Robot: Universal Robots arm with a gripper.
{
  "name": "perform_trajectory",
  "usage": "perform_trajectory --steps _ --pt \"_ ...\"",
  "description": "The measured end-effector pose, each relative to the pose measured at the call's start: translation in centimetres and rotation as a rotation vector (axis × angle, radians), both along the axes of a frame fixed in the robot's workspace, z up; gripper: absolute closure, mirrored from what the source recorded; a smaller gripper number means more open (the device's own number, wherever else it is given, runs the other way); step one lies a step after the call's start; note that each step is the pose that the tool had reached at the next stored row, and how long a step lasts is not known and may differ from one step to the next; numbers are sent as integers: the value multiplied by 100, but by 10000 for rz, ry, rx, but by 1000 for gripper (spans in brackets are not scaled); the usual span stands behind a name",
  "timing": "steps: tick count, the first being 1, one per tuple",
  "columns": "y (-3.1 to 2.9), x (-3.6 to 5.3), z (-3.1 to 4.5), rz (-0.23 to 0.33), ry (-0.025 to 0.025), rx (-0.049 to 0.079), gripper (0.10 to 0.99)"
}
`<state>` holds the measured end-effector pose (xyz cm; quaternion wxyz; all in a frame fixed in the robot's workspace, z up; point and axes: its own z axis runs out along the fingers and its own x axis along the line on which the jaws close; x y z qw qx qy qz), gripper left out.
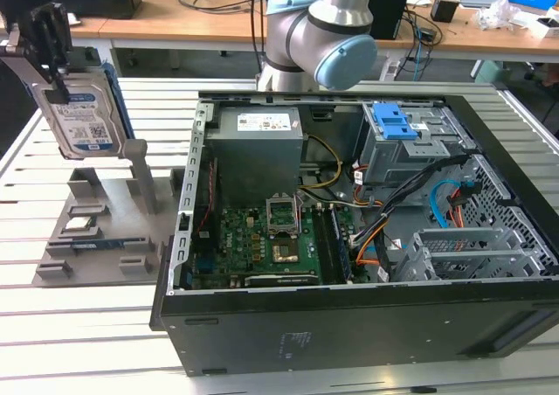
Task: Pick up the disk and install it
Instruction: 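Pick up the disk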
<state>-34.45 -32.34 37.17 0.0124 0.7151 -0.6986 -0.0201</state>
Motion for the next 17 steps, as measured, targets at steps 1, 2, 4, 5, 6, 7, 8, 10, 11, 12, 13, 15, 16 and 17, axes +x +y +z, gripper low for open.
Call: perform_trajectory --steps 1,2,4,5,6,7,8,10,11,12,13,15,16,17 --pt "1 0 26 -1 1 0 718" --pt "3 1 53 0 1 -1 718" --pt "4 2 88 0 2 -1 718" --pt "5 2 104 0 1 -1 718" --pt "6 2 116 0 1 0 718" --pt "7 2 137 0 2 -1 718" --pt "7 3 155 0 1 0 718" --pt "8 4 200 -1 3 0 718" --pt "9 5 228 0 3 -1 718" --pt "9 5 243 0 3 -1 718" --pt "9 5 254 -1 4 -1 718" --pt "10 6 285 0 5 -1 718" --pt "11 6 305 0 4 0 718" --pt "11 7 319 0 4 0 718"
